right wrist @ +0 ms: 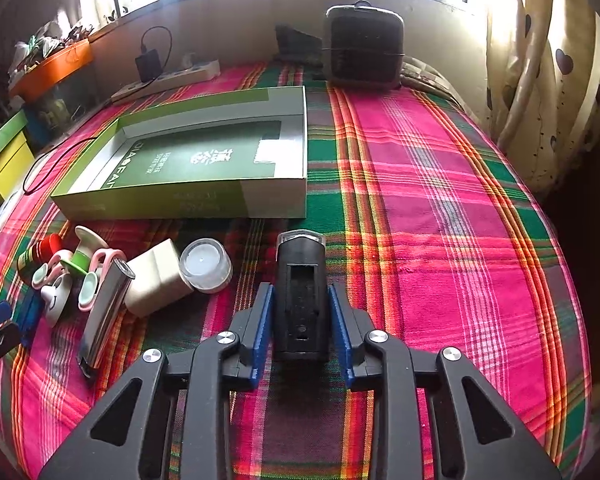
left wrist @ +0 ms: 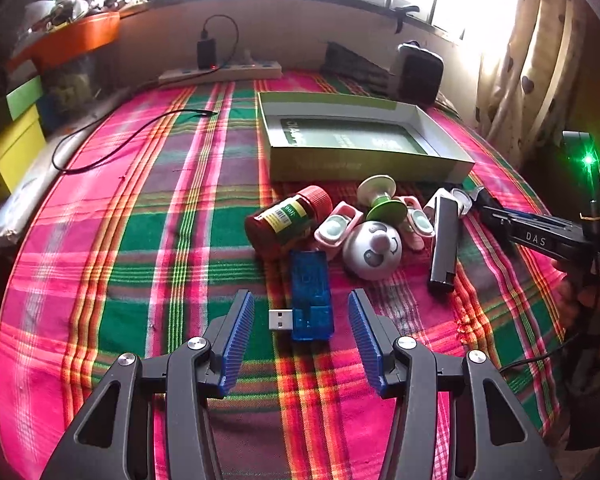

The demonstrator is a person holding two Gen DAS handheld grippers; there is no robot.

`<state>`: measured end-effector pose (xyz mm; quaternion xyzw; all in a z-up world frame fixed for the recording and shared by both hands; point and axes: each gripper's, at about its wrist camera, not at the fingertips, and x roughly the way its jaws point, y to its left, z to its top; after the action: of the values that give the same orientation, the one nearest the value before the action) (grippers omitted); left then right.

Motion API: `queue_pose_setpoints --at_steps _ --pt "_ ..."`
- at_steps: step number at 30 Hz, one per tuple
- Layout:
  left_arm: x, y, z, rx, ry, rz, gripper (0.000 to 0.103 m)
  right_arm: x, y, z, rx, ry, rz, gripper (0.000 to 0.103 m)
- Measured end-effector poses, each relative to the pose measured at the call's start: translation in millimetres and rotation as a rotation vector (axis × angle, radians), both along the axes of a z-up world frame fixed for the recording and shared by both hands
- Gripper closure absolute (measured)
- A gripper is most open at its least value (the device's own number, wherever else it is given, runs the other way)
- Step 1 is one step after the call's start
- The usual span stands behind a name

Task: Organize rigid objects
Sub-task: 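Move left tool to the blue USB tester while right tool reaches the black cylinder, then close left tool on the blue USB tester while right tool grips the black cylinder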

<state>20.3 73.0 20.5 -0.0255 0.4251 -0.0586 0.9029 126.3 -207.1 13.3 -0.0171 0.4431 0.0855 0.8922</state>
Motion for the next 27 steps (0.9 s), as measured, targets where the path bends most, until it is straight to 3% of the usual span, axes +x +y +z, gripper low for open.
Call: queue_pose_setpoints --at_steps 20,27 --pt "23.4 -4.8 -6.9 0.023 0.006 0.010 0.055 -13.1 3.8 2.1 0.025 -0.005 0.056 0.074" --pt "25.5 -11.1 -12.4 0.024 0.024 0.000 0.062 -13.3 4.8 0.7 0.028 0.001 0.064 0.074"
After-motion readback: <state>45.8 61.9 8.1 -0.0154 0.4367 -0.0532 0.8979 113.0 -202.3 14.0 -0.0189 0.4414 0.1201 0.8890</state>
